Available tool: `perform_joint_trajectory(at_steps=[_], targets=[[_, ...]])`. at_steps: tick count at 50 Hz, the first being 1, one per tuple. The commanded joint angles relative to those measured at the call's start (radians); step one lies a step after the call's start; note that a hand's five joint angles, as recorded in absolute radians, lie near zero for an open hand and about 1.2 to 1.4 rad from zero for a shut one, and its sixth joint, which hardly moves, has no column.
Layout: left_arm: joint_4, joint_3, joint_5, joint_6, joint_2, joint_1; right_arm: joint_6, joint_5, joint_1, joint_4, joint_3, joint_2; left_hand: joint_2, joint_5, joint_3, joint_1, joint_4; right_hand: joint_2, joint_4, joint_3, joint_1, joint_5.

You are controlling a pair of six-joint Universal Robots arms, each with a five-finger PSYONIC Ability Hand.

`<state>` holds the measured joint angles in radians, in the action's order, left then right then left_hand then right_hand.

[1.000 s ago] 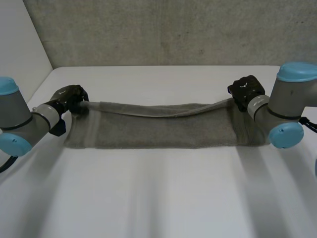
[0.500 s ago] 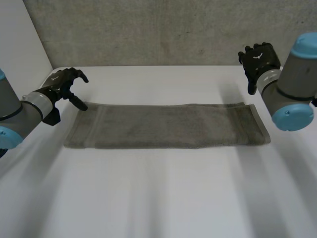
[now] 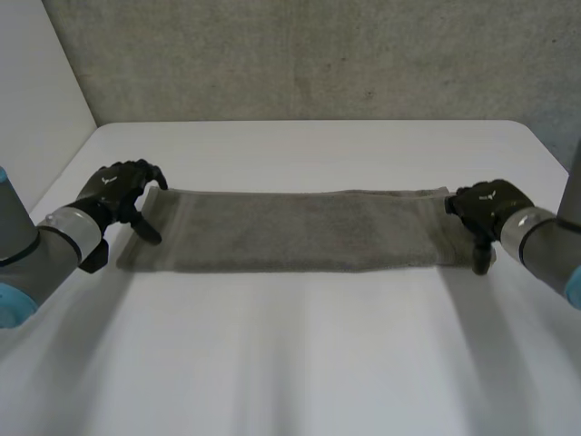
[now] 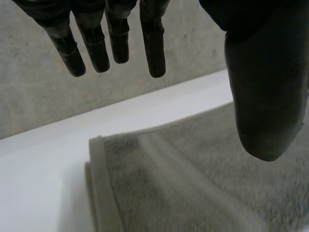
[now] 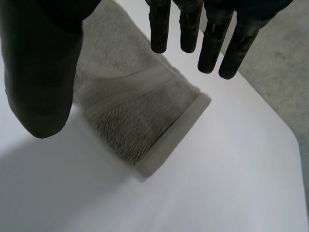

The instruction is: Fold the towel.

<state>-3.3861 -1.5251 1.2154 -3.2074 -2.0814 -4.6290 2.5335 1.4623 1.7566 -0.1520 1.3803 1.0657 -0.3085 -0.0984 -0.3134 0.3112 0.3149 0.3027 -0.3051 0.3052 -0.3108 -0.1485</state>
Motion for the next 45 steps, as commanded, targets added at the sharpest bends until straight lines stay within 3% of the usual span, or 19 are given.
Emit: perform_joint_trajectory(at_steps=[1, 9, 22, 25, 26, 28, 37, 43, 45], targets=[[-0.053, -0.037, 0.055, -0.023, 0.001, 0.004, -0.001, -0.02, -0.032, 0.251, 0.124, -0.045, 0.042, 0.007, 0.047, -0.045, -0.049, 0.061, -0.059, 0.059, -0.053, -0.041], [-0.188, -0.096, 0.059, -0.023, 0.011, 0.003, 0.002, -0.026, -0.039, 0.344, 0.118, -0.109, 0.051, 0.015, 0.056, -0.054, -0.057, 0.258, -0.255, 0.255, -0.25, -0.238], [-0.2, -0.098, 0.059, -0.023, 0.001, 0.003, -0.002, -0.039, -0.039, 0.356, 0.075, -0.181, 0.057, 0.021, 0.062, -0.06, -0.063, 0.414, -0.411, 0.411, -0.405, -0.393], [-0.2, -0.099, 0.059, -0.023, 0.0, 0.003, -0.002, -0.036, -0.04, 0.348, 0.057, -0.202, 0.057, 0.021, 0.062, -0.06, -0.063, 0.717, -0.715, 0.715, -0.709, -0.697], [-0.2, -0.099, 0.059, -0.023, -0.002, 0.004, -0.002, -0.036, -0.04, 0.348, 0.057, -0.202, 0.057, 0.021, 0.062, -0.06, -0.063, 0.719, -0.716, 0.716, -0.711, -0.698], [-0.2, -0.099, 0.059, -0.023, -0.002, 0.003, -0.004, -0.036, -0.043, 0.348, 0.052, -0.199, 0.06, 0.024, 0.065, -0.062, -0.066, 1.092, -1.09, 1.09, -1.084, -1.072], [-0.202, -0.107, 0.061, -0.023, 0.006, -0.002, -0.005, -0.031, -0.106, 0.335, 0.057, -0.153, 0.066, 0.03, 0.071, -0.068, -0.072, 1.094, -1.091, 1.091, -1.085, -1.073], [-0.202, -0.11, 0.061, -0.023, 0.007, -0.007, -0.05, -0.045, -0.23, 0.266, 0.042, -0.127, 0.066, 0.03, 0.071, -0.068, -0.072, 1.094, -1.091, 1.091, -1.085, -1.073], [-0.202, -0.11, 0.061, -0.023, 0.009, -0.007, -0.14, -0.053, -0.31, 0.221, 0.004, -0.122, 0.066, 0.03, 0.071, -0.068, -0.072, 1.094, -1.091, 1.091, -1.085, -1.073]])
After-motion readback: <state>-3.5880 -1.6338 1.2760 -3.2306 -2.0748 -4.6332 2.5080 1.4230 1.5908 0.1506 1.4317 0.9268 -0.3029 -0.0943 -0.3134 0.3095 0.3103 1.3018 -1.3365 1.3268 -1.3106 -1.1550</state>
